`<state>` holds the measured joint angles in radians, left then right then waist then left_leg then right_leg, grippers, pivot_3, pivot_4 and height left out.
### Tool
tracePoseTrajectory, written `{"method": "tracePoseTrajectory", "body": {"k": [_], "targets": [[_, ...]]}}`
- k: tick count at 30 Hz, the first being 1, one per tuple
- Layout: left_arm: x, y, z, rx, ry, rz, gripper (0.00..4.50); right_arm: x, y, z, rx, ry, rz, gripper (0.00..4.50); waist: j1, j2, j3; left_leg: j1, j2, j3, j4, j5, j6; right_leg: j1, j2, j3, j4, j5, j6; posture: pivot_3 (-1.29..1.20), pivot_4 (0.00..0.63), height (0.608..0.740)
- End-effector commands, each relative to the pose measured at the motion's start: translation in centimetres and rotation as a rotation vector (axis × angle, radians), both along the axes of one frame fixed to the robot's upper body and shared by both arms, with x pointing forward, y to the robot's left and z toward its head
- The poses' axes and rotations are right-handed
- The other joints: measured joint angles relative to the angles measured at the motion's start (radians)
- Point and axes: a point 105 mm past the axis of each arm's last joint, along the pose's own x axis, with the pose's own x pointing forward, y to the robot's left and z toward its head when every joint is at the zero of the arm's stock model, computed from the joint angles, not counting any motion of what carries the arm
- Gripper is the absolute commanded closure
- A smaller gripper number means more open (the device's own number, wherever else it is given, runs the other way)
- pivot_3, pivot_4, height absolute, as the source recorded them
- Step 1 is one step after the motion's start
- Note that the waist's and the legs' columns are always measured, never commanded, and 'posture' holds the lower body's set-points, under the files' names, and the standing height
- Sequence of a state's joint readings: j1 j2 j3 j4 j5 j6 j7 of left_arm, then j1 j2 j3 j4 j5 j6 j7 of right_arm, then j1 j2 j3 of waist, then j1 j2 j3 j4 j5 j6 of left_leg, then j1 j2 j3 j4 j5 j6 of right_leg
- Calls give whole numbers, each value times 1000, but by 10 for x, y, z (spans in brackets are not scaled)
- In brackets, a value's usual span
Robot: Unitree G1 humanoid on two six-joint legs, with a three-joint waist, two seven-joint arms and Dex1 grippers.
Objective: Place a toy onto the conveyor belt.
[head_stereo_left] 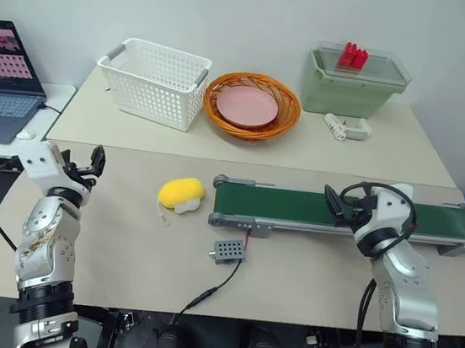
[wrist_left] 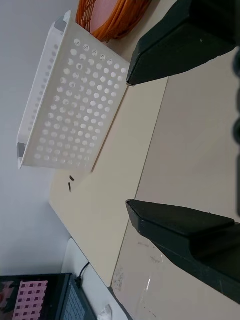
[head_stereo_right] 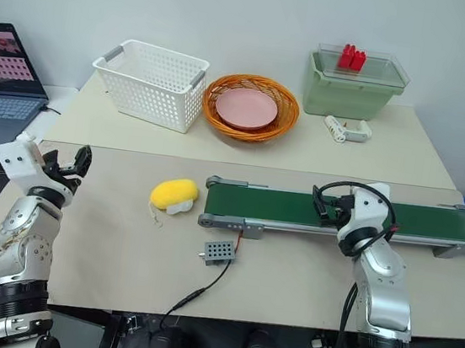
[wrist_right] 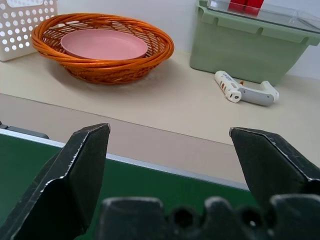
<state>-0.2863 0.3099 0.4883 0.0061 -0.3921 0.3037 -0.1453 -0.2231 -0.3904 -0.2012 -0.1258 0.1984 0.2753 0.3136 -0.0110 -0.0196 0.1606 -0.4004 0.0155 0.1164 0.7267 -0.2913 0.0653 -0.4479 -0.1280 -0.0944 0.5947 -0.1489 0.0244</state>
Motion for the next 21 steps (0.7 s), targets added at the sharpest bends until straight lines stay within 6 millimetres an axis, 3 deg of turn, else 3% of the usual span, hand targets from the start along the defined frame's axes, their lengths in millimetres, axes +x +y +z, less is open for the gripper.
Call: {"method": "tracePoseTrajectory", "body": {"k": [1,5,11,15,17,21], "targets": [[1,-9,9,21,-22,-43,612,-1,1,16,-19,-65,3,0,0,0,0,0,0,0,0,0,0,0,0,0,0,0,0,0,150,740],[3,-20,-1,-34,11,-95,612,-1,2,13,-52,-55,7,0,1,0,0,0,0,0,0,0,0,0,0,0,0,0,0,0,150,740],[-7,-49,-29,-464,65,-252,612,2,13,21,-161,-73,64,0,-1,0,0,0,0,0,0,0,0,0,0,1,0,0,0,0,150,740],[-29,-83,-46,-723,123,-374,612,4,8,26,-167,-84,56,0,-3,0,0,0,0,0,0,0,0,0,0,2,0,0,0,0,150,740],[-41,-94,-48,-913,110,-402,612,4,6,24,-172,-79,55,0,-1,0,0,0,0,0,0,0,0,0,0,1,0,0,1,0,150,740],[-64,-107,-56,-1075,147,-450,612,3,3,23,-180,-74,54,0,0,0,0,1,0,-1,0,-1,2,0,-1,2,0,0,1,0,150,740]]}}
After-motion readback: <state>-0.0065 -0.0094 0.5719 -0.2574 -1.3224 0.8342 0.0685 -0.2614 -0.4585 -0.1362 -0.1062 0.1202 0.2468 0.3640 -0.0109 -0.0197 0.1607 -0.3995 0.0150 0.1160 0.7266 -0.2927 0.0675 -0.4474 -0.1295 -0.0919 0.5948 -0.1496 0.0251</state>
